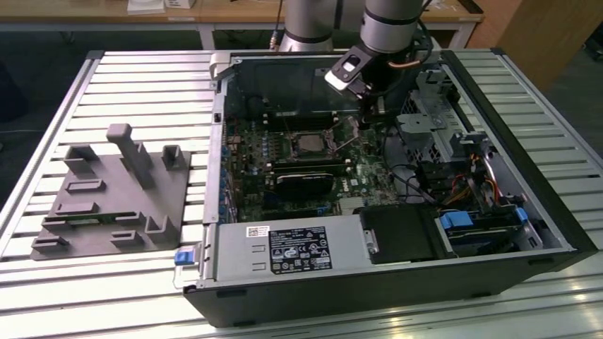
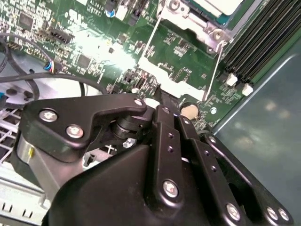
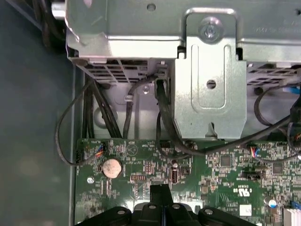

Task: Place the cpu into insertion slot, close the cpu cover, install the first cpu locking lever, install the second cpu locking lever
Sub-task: 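Close the cpu cover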

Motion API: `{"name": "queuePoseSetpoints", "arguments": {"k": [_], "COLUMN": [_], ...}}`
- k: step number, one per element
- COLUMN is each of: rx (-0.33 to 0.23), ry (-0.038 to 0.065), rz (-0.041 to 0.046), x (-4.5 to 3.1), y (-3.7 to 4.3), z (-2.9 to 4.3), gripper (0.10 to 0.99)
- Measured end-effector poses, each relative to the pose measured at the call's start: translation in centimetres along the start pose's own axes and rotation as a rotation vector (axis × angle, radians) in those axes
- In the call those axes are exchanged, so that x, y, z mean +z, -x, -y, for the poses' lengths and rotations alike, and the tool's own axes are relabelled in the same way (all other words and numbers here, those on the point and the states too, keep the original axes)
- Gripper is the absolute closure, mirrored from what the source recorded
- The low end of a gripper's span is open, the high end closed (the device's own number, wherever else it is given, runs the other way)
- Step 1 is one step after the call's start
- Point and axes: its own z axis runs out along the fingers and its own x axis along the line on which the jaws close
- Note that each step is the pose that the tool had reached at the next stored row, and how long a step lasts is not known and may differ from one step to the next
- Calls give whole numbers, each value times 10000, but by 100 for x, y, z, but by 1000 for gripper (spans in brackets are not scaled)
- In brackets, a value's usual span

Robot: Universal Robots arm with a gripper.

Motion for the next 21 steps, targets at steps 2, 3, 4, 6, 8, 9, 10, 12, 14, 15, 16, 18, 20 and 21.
{"name": "queuePoseSetpoints", "arguments": {"k": [2,3,4,6,8,9,10,12,14,15,16,18,20,21], "rx": [0,0,0,-1,0,0,-1,-2,-3,-3,-3,-3,-3,-2], "ry": [-121,-192,-277,-407,-432,-437,-436,-437,-435,-432,-428,-414,-399,-390], "rz": [0,2,3,4,6,3,0,-1,-2,-2,-2,-9,-23,-29], "x": [1,1,2,3,2,2,3,3,2,2,1,0,-2,-3], "y": [0,0,0,0,0,0,0,0,0,0,0,0,0,1], "z": [-1,-1,-1,-2,-2,-2,-2,3,30,50,77,150,235,280], "gripper": [980,980,980,980,980,980,980,980,980,980,980,980,980,980]}}
